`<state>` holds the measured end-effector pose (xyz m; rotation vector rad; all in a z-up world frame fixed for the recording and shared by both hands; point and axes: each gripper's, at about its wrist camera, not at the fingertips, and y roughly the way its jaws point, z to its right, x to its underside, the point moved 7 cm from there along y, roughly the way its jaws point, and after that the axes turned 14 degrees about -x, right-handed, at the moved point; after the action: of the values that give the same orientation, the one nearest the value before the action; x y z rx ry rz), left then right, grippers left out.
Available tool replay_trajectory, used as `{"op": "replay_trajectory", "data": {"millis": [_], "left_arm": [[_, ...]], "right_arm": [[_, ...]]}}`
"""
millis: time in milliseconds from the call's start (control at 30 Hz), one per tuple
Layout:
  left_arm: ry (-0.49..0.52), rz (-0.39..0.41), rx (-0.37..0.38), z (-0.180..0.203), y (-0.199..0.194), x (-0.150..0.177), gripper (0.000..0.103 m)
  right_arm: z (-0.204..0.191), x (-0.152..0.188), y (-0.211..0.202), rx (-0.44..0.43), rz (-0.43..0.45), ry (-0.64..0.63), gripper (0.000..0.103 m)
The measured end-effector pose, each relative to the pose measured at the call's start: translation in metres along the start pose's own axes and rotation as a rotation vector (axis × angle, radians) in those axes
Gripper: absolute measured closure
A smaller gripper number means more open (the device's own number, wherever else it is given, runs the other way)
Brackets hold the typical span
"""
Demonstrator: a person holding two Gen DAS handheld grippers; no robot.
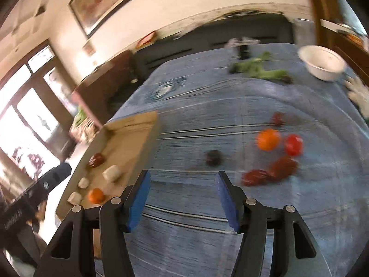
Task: Organize fruits
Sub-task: 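Grasp the dark round plum with the left tool while the right tool grasps the red tomato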
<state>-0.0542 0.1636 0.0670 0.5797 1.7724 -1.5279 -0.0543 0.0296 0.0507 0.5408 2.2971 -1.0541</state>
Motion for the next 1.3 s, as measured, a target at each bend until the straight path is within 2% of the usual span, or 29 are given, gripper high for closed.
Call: {"op": "replay_trajectory", "data": {"millis": [267,600,933,1133,1300], "left_arm": [[0.102,0.039,-0.043,0.033,-0.014,0.008,0.024],[0.116,0.028,-0.052,0.041,-0.014,0.010,0.024],[0.097,-0.020,-0.020,0.041,0.000,0.015,0.024],[0.077,-0.046,-0.014,0.036,0.013,0.019,0.024],[0.088,-0.088,0.017,0.047,0.028,0.026,0.024]], "right_arm": [[0.022,0.004,-0.027,0.019,0.034,0.034,0.035],[0.027,0.010,-0.033,0.026,0.038,0.036,0.035],[0.042,0.012,-0.035,0.044,0.031,0.068,0.035],[0.080,0.009,-0.055,0.128,0.057,0.106,0.031],[0.110,0.009,-0.061,0.183,0.039,0.146,0.031]]}}
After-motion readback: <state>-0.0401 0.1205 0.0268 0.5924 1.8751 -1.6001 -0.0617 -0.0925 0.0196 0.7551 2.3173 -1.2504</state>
